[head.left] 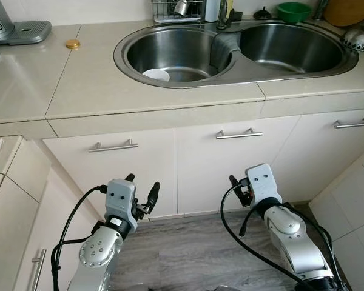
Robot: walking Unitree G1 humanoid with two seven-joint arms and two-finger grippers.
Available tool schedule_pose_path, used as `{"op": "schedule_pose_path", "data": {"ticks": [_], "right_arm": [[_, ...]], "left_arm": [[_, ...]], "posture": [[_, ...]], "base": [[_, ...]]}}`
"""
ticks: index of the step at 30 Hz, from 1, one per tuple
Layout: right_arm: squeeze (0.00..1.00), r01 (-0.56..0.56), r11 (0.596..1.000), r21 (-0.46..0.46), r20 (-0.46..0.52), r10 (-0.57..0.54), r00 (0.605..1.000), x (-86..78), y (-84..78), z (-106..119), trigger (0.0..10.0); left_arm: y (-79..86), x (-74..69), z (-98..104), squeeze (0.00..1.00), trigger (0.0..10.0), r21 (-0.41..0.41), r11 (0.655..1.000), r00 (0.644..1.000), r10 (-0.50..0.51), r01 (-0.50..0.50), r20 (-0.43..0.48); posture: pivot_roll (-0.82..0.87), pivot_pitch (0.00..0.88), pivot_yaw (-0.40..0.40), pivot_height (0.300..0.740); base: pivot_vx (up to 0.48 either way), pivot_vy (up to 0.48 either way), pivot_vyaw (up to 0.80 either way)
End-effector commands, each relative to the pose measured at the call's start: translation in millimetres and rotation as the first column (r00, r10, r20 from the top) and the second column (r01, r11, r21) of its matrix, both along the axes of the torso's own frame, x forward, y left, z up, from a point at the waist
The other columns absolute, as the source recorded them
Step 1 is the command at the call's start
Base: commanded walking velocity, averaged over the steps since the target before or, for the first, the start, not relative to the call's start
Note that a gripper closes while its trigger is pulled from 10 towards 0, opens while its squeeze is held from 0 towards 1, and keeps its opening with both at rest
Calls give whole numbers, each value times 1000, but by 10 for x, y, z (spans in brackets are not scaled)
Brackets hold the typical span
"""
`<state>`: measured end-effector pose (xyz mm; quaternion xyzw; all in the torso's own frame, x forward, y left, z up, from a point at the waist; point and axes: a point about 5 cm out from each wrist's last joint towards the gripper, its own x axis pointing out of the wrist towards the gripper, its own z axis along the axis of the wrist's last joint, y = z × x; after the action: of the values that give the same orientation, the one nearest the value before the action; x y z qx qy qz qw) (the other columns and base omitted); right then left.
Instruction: Kitchen organization
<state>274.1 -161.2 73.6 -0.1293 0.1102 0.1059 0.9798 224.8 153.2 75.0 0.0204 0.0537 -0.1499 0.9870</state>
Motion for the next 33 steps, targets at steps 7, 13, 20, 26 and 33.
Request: {"op": "schedule_pose_path", "data": {"ticks": [7, 13, 20, 26, 33], "right_arm": [[0, -95, 993, 69, -36, 98, 995, 31, 84, -41, 10000], [0, -95, 993, 69, -36, 98, 995, 31, 84, -41, 10000], [0, -95, 993, 69, -36, 98, 995, 31, 84, -41, 10000], [0, -95, 993, 69, -36, 98, 995, 31, 84, -41, 10000], [0, -79, 994, 73, -28, 81, 996, 38, 77, -35, 10000]], "left_arm": [[-62, 356, -127, 0, 10000, 160, 985, 988, 85, -64, -129], [-62, 356, -127, 0, 10000, 160, 985, 988, 85, -64, -129], [-62, 356, -127, 0, 10000, 160, 985, 988, 85, -64, -129], [-62, 356, -127, 0, 10000, 160, 985, 988, 85, -64, -129], [-52, 348, -135, 0, 10000, 165, 984, 987, 89, -66, -136]], "posture": [[-34, 37, -61, 740], [-34, 37, -61, 740], [-34, 37, -61, 740], [-34, 37, -61, 740], [-30, 36, -56, 740]], "base": [[0, 0, 0], [0, 0, 0], [0, 0, 0], [0, 0, 0], [0, 0, 0]]}}
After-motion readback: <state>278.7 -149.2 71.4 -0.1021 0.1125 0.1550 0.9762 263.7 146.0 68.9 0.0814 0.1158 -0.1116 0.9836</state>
